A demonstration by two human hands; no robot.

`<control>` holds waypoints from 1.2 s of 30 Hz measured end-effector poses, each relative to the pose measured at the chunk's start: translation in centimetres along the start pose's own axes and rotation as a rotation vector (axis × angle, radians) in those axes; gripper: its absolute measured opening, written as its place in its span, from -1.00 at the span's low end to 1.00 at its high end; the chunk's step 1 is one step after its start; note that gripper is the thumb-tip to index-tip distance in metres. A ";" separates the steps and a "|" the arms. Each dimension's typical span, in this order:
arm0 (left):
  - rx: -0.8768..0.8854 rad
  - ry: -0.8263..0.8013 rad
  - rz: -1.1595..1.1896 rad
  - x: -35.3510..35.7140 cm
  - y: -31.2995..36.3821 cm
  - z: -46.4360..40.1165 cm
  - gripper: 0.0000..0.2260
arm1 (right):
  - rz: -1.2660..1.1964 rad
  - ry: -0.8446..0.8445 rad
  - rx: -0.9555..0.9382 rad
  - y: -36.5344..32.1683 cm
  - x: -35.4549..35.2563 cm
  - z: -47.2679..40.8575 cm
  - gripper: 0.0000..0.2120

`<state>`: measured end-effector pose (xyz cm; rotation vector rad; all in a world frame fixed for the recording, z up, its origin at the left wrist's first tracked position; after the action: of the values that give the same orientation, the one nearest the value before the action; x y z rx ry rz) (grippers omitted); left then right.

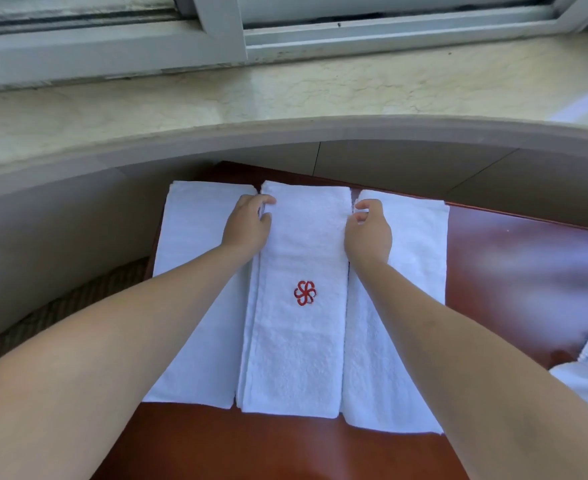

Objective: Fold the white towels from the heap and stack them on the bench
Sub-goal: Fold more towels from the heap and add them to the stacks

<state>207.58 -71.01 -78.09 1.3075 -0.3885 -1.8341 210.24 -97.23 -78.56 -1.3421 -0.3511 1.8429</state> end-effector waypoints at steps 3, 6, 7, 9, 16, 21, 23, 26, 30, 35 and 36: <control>0.057 -0.037 -0.088 0.3 0.2 0.7 -0.66 | 0.094 -0.064 -0.093 -1.0 0.2 1.1 -0.65; 0.244 -0.069 -0.478 1.3 0.9 2.7 -0.56 | 0.471 -0.216 -0.453 -2.1 2.1 4.5 -0.45; 0.347 -0.120 -0.615 2.2 1.1 3.8 -0.52 | 0.585 -0.299 -0.527 -1.8 3.1 6.1 -0.43; 0.502 -0.261 -0.807 4.3 0.8 6.3 -0.45 | 0.709 -0.392 -0.562 -0.4 4.2 8.9 -0.41; 0.381 -0.542 -0.930 6.4 -2.7 15.8 -0.29 | 0.834 -0.534 -0.465 4.4 4.0 17.9 -0.31; 0.297 -0.571 -0.936 6.9 -5.9 22.8 -0.27 | 0.839 -0.571 -0.394 8.1 3.3 25.0 -0.30; 0.299 -0.546 -0.924 7.2 -6.9 24.8 -0.30 | 0.830 -0.581 -0.374 9.2 3.1 27.2 -0.31; 0.291 -0.566 -0.901 7.7 -8.2 27.5 -0.37 | 0.827 -0.595 -0.343 10.5 3.0 30.3 -0.36; 0.285 -0.613 -0.878 8.0 -9.1 30.6 -0.40 | 0.836 -0.663 -0.278 11.9 2.4 33.7 -0.39; 0.303 -0.642 -0.908 7.3 -6.9 34.2 -0.47 | 0.830 -0.652 -0.245 12.4 -0.4 37.0 -0.40; 0.315 -0.630 -0.907 7.1 -6.0 34.9 -0.46 | 0.831 -0.636 -0.246 12.4 -1.4 37.5 -0.39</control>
<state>173.08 -80.02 -72.17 1.1588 -0.4633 -3.0745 171.50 -97.51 -70.68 -1.0942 -0.3796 3.0168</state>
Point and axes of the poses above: each hand's wrist, its own z-axis away from the middle knuckle, its own x-axis out of the palm, y = z × x, the point moved 8 cm from there along -z, towards the middle knuckle, and after that the axes turned 4 degrees about -y, right-handed, at the moved point
